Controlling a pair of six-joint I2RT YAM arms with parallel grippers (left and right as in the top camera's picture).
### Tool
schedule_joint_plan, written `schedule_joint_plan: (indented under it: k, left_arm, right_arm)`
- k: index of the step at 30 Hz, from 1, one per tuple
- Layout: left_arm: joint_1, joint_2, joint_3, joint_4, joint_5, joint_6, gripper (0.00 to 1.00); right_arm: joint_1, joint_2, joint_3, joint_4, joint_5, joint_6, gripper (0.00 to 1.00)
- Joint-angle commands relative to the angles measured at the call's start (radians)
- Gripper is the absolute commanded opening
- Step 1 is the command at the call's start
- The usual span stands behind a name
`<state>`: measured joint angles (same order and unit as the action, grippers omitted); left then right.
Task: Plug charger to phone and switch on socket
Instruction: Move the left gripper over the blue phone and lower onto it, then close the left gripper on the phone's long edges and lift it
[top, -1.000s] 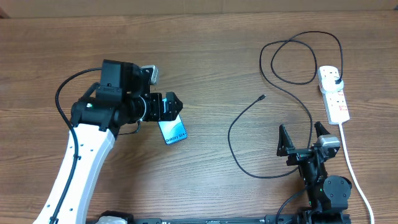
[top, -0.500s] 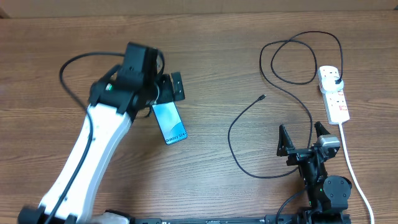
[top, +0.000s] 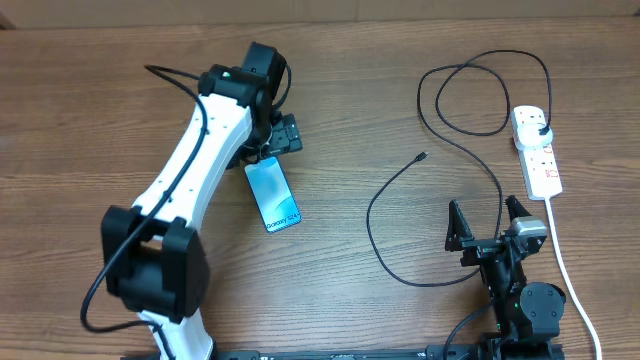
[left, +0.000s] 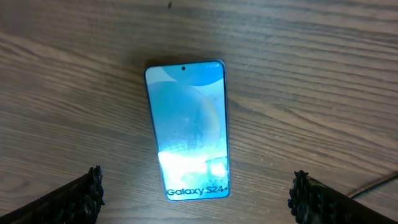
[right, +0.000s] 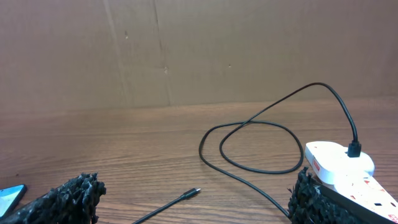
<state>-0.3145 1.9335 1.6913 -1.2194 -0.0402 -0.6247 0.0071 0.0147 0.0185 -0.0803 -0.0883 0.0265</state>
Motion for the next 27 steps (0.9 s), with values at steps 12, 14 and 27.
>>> schedule_joint_plan:
  k: [12,14,27]
  left_arm:
    - [0.001,0.124,-0.016,-0.003,0.070,-0.079,1.00]
    - [0.001,0.124,-0.037,0.016,0.085,-0.070,0.99]
    - [0.002,0.124,-0.198,0.133,0.116,-0.044,1.00]
  right_arm:
    - [0.003,-0.012,-0.010,0.003,0.009,-0.002,1.00]
    - [0.003,-0.012,-0.011,0.003,0.009,-0.002,1.00]
    - [0.003,-0.012,-0.011,0.003,0.009,-0.002,1.00]
